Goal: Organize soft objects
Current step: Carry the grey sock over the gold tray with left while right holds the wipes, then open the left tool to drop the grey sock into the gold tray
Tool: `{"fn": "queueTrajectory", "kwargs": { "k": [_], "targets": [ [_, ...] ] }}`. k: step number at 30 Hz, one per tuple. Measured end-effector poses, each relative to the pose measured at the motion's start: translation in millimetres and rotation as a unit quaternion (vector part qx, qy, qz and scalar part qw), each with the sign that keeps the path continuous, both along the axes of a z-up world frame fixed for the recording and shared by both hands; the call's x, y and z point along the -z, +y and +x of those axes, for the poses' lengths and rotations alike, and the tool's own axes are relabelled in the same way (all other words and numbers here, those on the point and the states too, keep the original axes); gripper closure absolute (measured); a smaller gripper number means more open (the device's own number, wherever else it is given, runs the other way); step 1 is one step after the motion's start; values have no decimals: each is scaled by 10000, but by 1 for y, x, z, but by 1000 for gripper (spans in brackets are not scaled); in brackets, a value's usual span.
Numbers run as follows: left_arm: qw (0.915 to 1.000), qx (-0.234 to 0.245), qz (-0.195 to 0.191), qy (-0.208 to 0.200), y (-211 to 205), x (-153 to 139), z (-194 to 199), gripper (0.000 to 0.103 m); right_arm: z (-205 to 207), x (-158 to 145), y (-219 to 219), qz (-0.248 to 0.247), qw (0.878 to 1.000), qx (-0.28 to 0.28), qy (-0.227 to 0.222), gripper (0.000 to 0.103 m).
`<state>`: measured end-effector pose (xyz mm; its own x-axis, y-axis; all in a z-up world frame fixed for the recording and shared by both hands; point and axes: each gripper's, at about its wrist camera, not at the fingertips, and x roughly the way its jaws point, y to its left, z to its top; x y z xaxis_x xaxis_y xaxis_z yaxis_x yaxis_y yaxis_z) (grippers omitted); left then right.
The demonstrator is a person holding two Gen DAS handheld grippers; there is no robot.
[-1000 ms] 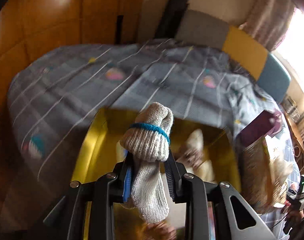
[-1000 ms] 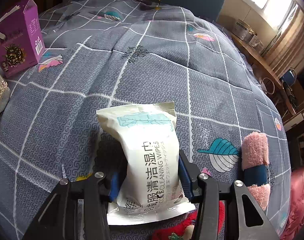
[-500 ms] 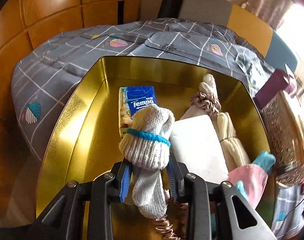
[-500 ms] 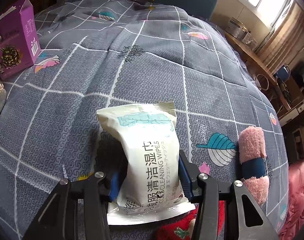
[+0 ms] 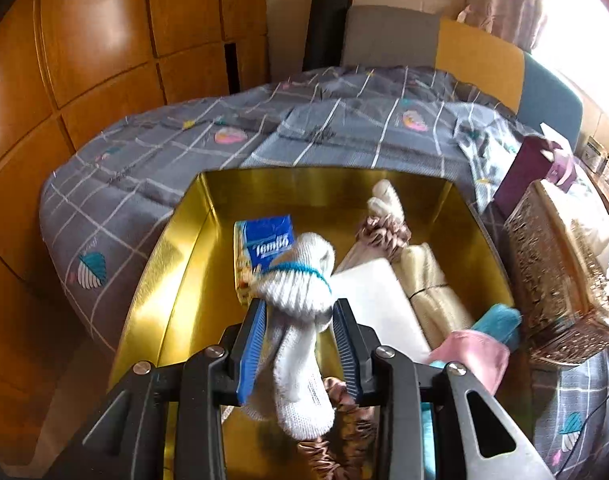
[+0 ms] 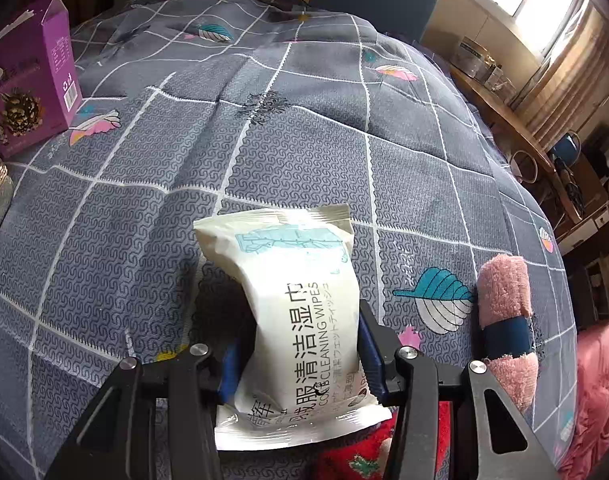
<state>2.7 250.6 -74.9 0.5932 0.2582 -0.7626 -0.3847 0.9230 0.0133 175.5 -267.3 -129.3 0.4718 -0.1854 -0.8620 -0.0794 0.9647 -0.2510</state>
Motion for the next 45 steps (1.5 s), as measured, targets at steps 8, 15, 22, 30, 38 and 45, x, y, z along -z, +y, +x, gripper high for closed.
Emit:
{"fn": "queueTrajectory", "kwargs": {
  "k": [8,15,22,30,38,45],
  "targets": [
    [9987,316,172,-360,-20,-27,-5,69,0,0,1,-9,10000,-10,0,54],
    [9974,602,184,-361,-42,-32,-3,69,0,0,1,-17,10000,-13,6,54],
    [9957,869,182,-247,-64,-28,0,69,2,1,2,-9,10000,-11,18,54],
    [9924,1186,208,-270,-80,-30,1,69,7,0,-5,257,9994,182,110,54],
    [9904,1342,160,-284,-83,-29,0,69,8,2,-7,307,9992,239,83,54],
    [9895,1399,-15,-377,-74,-29,-4,69,10,1,-6,368,9971,653,151,54]
  ]
}}
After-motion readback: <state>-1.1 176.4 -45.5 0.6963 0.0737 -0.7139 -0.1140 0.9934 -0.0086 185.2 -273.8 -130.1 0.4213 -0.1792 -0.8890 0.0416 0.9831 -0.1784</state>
